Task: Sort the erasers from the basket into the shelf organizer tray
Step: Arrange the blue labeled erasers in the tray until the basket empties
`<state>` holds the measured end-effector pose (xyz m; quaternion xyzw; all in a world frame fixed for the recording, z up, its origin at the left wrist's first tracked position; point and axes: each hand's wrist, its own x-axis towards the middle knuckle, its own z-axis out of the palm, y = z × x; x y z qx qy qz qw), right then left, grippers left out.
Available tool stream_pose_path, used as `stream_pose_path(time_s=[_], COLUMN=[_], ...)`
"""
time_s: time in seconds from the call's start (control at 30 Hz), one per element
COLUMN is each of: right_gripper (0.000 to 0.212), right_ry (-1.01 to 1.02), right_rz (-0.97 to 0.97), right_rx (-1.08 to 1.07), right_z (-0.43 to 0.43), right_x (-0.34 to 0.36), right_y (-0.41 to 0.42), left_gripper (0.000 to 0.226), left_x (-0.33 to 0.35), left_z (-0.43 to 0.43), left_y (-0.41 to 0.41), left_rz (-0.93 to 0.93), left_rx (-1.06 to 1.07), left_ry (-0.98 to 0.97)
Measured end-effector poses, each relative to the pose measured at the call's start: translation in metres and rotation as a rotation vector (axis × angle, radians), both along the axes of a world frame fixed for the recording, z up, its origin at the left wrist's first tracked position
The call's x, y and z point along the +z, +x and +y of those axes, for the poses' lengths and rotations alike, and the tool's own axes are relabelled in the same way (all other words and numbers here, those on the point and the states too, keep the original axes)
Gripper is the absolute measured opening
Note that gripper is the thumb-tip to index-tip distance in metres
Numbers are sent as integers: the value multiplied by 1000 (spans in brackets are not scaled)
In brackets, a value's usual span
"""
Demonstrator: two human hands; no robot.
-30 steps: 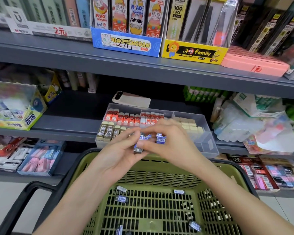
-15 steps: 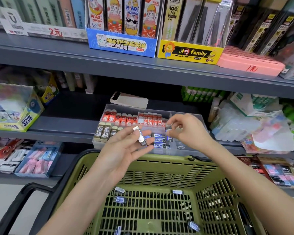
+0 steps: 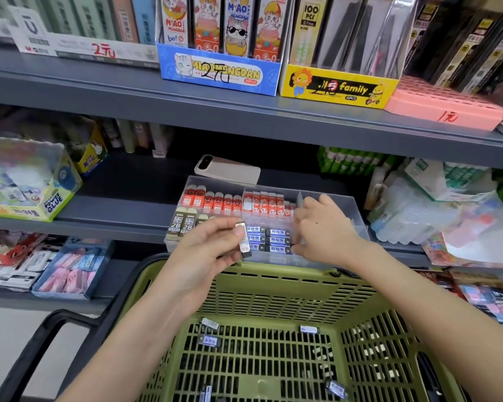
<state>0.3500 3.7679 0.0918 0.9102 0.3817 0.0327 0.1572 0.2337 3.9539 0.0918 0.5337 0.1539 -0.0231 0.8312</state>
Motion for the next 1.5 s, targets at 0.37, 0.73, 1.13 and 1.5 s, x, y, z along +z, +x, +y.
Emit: stream_pose_path(time_s=[0.37,0.73,1.13,1.5], right_gripper=[12,18,27,14], right_ry=[957,1417,890,758], right_rz=[782,1095,864,860], right_rx=[-204,-475,-390,-388], right_z=[8,24,32,43], right_x=[25,26,10,-5], right_y=[-40,-33,-7,-12], left_gripper=[45,29,28,34], left_x=[-6,-9,-27,-43], left_z=[1,9,38,39], left_y=[1,-7,-25,-27], left_rz=[-154,-329,-282,-348], left_rx=[-8,114,175,94], left_ry=[162,951,1439,1560])
